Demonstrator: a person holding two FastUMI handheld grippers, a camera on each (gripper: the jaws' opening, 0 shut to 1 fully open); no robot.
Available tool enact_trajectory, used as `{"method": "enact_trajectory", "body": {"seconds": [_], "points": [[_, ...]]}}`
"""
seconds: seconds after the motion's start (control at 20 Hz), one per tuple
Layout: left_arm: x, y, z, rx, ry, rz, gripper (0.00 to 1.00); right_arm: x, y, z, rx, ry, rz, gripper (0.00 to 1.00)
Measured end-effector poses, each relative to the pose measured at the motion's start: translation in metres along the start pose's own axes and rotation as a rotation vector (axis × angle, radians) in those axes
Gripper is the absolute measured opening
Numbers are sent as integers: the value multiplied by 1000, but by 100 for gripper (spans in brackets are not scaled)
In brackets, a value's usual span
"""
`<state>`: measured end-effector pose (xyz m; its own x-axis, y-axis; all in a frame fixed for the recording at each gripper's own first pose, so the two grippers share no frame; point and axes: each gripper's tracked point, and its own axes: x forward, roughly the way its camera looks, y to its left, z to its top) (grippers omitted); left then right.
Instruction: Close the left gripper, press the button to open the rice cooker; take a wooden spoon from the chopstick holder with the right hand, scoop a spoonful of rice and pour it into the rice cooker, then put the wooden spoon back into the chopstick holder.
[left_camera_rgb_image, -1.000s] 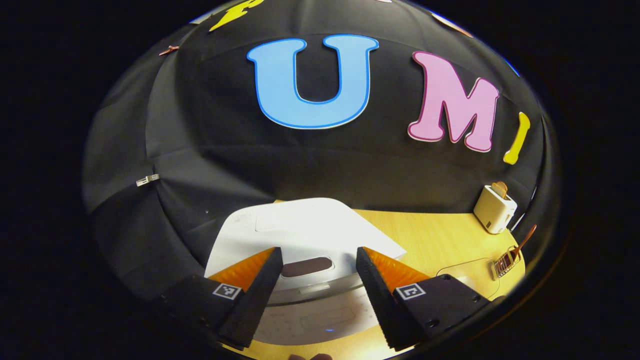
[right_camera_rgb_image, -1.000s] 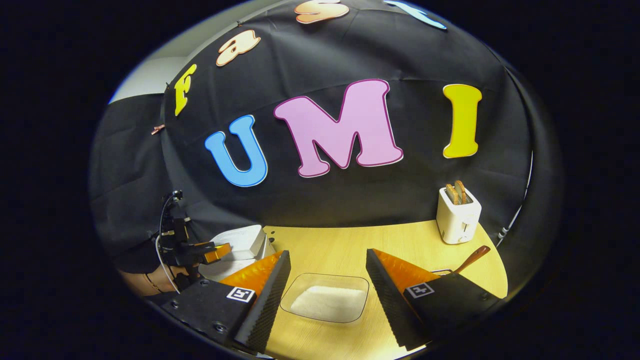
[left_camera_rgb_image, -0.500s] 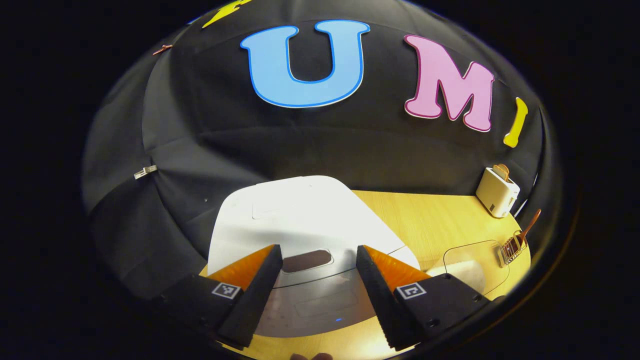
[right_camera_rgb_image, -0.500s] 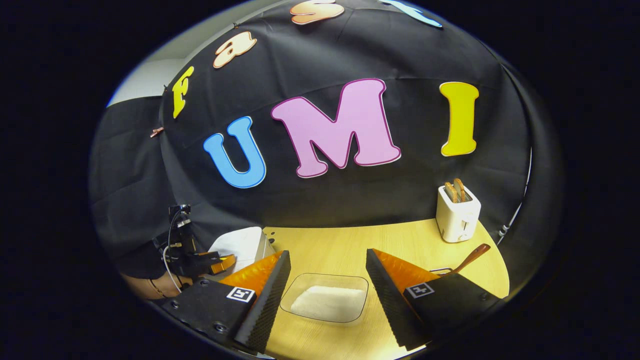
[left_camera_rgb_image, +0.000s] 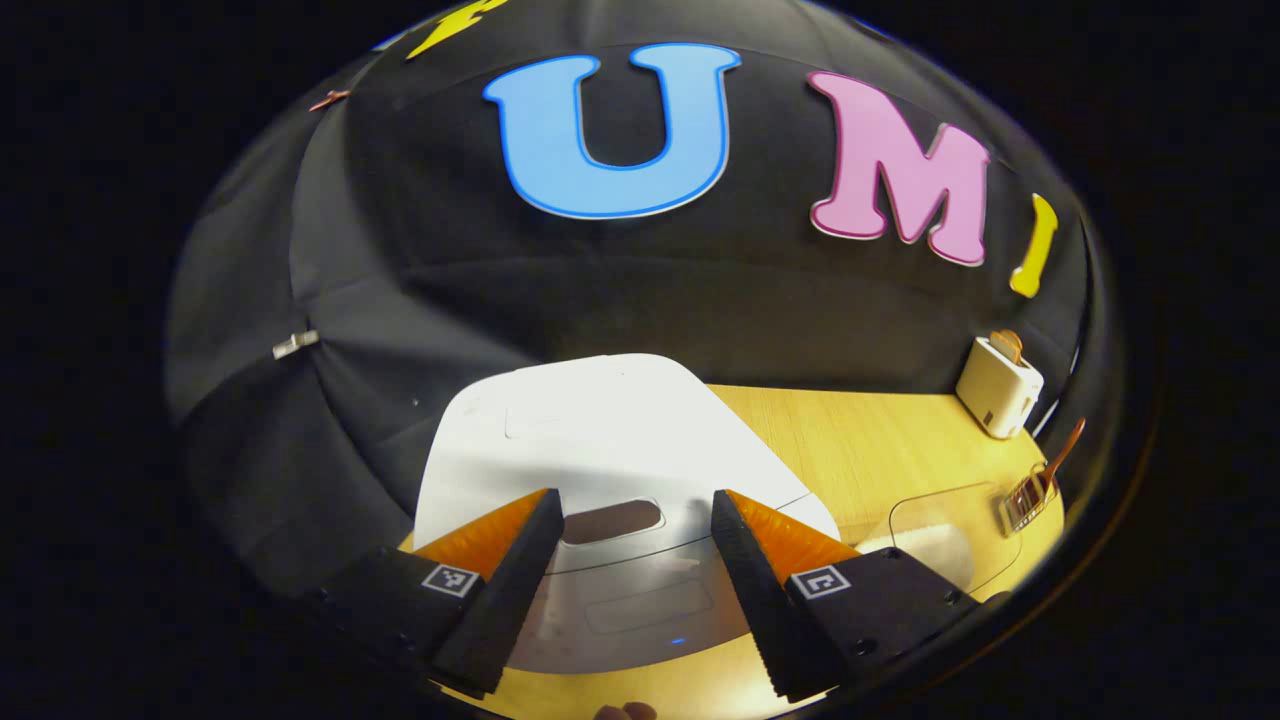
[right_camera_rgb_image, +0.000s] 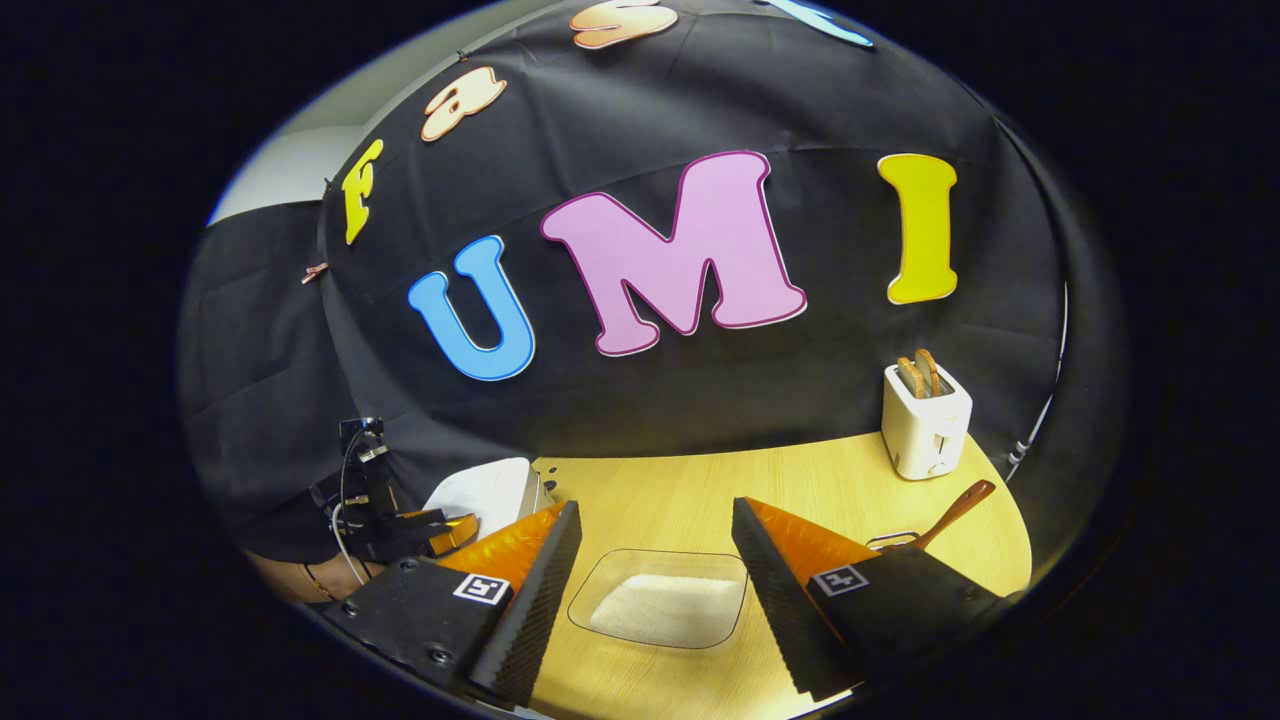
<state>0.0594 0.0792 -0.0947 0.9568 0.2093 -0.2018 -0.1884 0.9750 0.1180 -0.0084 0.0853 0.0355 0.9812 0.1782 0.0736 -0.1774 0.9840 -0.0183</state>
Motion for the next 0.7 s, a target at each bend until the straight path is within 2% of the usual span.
{"method": "enact_trajectory", "body": {"seconds": [0.15, 0.5, 0.7], "points": [[-6, 6, 7, -29, -18, 8, 97, 1, 1, 1, 0, -1, 3, 93], [-51, 28, 55, -9, -204, 14, 94, -1, 8, 6, -16, -7, 5, 93], [-84, 20, 83, -32, -293, -36, 94, 1, 17, 11, -33, -15, 15, 94]]}}
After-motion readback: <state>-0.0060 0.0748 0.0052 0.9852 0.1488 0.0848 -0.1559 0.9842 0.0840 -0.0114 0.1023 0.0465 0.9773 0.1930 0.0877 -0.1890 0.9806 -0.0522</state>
